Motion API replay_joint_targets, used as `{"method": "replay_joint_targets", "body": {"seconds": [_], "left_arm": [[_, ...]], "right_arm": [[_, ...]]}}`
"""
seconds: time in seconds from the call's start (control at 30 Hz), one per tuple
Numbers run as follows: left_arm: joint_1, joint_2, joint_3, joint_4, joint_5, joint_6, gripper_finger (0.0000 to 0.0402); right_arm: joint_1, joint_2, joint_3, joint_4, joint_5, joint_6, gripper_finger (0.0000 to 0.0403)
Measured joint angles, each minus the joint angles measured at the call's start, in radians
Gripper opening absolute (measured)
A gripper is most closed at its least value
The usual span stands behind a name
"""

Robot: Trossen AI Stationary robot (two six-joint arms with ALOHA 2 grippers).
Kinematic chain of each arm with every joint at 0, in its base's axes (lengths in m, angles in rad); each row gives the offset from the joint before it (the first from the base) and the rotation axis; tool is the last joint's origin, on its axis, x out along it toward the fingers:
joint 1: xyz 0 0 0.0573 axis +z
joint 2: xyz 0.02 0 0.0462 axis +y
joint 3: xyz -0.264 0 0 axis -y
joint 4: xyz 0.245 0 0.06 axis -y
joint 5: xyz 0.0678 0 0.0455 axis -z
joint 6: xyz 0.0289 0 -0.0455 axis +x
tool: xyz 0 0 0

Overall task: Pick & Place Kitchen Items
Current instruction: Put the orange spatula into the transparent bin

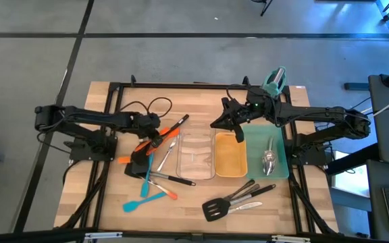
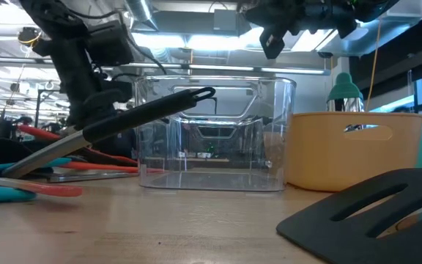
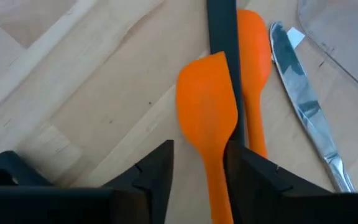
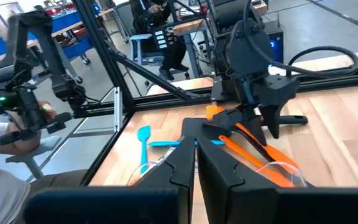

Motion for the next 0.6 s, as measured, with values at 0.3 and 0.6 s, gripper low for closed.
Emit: {"method": "replay_joint_targets", "body": {"seconds": [0.3,0.6], "left_arm": [[0.009,0.072,0.005,-0.039,0.032,0.0,0.0169],[0.045,0.084,0.002,-0.039,0.059,0.019,0.0117]], "right_arm": [[0.0,0.0,0.0,-0.011,0.041,0.0,0.002],[0.0,0.0,0.0,-0.01,0.044,0.0,0.002]]}}
